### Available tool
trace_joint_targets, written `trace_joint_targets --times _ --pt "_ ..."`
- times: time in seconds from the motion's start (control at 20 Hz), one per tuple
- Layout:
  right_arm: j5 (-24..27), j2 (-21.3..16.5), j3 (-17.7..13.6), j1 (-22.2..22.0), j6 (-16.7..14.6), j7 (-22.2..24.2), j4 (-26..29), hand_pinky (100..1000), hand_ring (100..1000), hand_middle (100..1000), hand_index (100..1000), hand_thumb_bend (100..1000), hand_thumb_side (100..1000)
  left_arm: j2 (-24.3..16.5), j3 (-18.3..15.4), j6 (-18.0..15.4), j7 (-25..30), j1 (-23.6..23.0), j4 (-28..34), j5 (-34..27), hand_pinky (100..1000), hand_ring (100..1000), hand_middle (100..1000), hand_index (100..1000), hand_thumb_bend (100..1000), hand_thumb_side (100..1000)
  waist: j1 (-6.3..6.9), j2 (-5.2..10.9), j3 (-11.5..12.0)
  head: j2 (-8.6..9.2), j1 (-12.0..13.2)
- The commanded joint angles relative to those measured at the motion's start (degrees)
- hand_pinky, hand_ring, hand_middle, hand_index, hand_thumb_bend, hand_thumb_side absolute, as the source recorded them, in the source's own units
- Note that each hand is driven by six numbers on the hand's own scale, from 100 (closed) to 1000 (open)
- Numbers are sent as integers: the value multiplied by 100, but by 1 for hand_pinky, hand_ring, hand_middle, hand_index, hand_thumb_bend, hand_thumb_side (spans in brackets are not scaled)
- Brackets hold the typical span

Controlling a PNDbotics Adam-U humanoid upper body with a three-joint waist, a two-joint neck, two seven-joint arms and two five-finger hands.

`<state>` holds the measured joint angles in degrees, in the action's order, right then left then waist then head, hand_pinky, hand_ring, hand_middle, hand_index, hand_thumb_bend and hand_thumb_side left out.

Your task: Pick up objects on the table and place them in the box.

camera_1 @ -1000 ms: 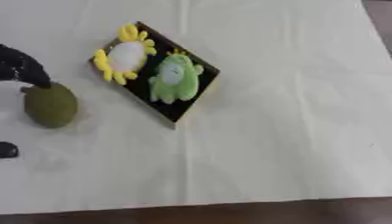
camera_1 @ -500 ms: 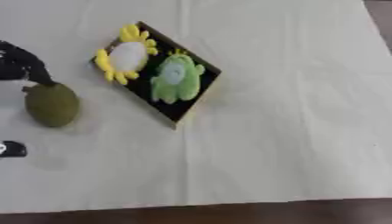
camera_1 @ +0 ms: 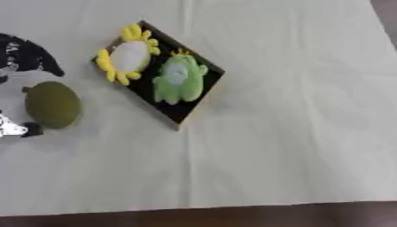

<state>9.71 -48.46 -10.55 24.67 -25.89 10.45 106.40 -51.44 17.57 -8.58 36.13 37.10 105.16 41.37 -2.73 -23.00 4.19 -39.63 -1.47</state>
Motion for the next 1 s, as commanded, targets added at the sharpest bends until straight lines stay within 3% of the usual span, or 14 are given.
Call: trace_joint_targets --times 0.05,0.75,0.95,1.0 --pt "48 -96 -92 30 3 59 87 991 976 706 780 100 470 -1 -17 2 -41 145 -253 179 867 881 779 872 533 340 7 104 -18 77 32" --pt "129 18 -126 -7 71 163 97 999 979 702 776 100 470 360 135 -247 80 375 -1047 517 787 788 696 806 466 210 -3 79 -56 122 61" --pt "153 42 -148 -23 93 175 104 1000 979 702 775 100 470 436 168 -313 91 408 -1233 622 735 730 623 748 371 150 -2 82 -71 125 65" --pt "154 42 -155 -33 97 175 103 1000 980 702 775 100 470 446 151 -313 59 402 -1233 592 710 697 598 723 290 101 -3 82 -73 124 61"
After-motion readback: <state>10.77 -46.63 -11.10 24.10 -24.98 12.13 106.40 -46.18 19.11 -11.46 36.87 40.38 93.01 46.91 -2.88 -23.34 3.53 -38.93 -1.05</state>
